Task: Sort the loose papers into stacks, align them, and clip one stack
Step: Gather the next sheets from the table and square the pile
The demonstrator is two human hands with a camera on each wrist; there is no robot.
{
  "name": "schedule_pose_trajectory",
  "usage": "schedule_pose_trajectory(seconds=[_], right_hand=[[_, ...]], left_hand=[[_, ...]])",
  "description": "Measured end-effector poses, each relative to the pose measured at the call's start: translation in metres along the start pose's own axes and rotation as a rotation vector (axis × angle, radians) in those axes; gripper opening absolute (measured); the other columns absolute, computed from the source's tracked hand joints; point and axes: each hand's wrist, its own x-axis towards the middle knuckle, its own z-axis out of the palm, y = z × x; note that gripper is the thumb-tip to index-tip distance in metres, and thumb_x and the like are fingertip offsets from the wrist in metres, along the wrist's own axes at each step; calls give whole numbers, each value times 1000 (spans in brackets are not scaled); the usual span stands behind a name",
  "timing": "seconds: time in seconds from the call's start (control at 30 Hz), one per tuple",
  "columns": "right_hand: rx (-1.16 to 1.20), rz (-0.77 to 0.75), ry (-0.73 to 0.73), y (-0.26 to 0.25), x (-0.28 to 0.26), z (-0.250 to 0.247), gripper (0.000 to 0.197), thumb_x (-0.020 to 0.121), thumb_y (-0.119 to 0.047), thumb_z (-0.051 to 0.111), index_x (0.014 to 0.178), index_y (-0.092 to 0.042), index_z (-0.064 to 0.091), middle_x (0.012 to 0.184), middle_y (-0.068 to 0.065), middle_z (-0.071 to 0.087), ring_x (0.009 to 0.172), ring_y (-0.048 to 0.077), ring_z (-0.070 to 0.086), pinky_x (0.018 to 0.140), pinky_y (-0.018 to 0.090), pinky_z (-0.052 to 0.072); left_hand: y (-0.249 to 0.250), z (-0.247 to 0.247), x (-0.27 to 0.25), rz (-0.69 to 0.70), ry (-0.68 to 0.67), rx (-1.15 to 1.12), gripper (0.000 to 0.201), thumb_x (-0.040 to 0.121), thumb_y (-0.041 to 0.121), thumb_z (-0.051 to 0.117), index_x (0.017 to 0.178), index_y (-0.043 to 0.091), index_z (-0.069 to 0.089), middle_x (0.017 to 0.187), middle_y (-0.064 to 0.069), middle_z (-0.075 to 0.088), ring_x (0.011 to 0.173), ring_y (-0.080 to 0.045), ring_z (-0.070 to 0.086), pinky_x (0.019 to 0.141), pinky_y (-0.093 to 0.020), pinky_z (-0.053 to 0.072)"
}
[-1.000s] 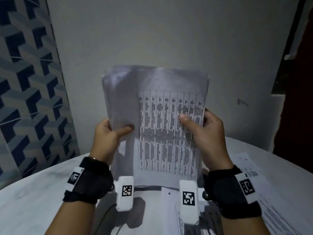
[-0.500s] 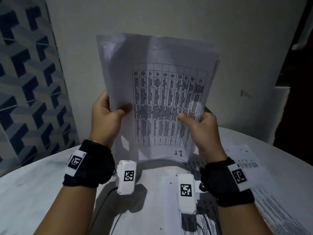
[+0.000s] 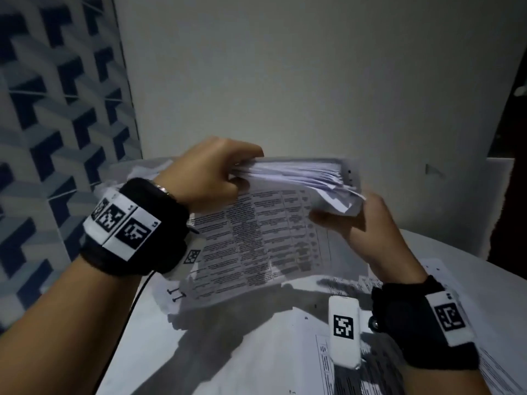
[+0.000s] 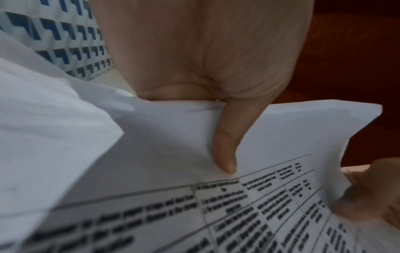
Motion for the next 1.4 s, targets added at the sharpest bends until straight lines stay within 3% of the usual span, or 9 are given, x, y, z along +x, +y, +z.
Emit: schedule_pose_trajectory(seconds=[0.13,0.27,0.37,0.43,0.53,0.73,0.83,1.27,1.4], right_hand=[[171,41,14,10,0,10,8,84,-13,81,89,-7,79,83,7,79,73,11,70,69,31,56],[403,139,52,23,-3,14,12,82,10,73,92,4,74,90,5,78,90,23,76,79,39,62],[469,155,34,30,-2,5,40,81,18,69,98,-18,76,89,-7,80,88,9,76,77,25,60],[535,168,45,37,0,0,49,80,23,66,104,-20,74,92,-10,80,93,7,75,81,25,60],[520,207,84,44,3,-4,46,79,19,70,111,-13,73,95,-2,81,101,16,74,79,22,60],[263,144,187,60,1,1,9,86,-9,77,85,-18,76,73,-16,76,72,0,69,62,14,52],[193,116,224,65,2,9,10,90,-11,75,80,-15,75,62,-17,70,61,-5,61,56,10,48],[351,266,317,66,0,9,30,89,3,65,97,-25,69,92,-7,69,73,-3,67,61,11,51],[328,249,341,63,0,7,25,90,-2,65,95,-26,70,96,-3,71,86,11,66,71,23,51]], left_hand=[[-13,14,-5,-13,59,-29,23,81,16,72,104,19,68,92,0,71,90,-26,64,82,-47,53],[-45,41,-27,-370,387,71,97,78,21,83,157,36,29,162,-2,37,149,-31,29,123,-61,17],[-75,61,-58,-827,482,-513,137,61,15,96,160,41,5,171,-1,17,155,-29,21,125,-59,16],[-86,78,-74,-937,363,-932,119,60,13,95,157,30,29,160,-4,45,145,-28,44,121,-58,29],[-84,100,-85,-912,120,-1178,57,77,-2,79,129,19,66,124,0,75,123,-25,67,112,-48,44],[-73,126,-72,-923,526,-937,23,74,-2,85,90,11,75,85,3,79,83,-12,76,78,-31,63],[-59,133,-66,-825,600,-874,22,80,-2,81,90,15,71,81,10,73,71,-3,69,57,-12,55],[-66,143,-85,-843,420,-1071,51,82,-6,76,125,15,61,115,-3,72,108,-22,69,91,-39,59],[-60,128,-76,-636,511,-894,95,78,-8,78,148,36,31,138,-2,53,122,-9,59,92,-21,54]])
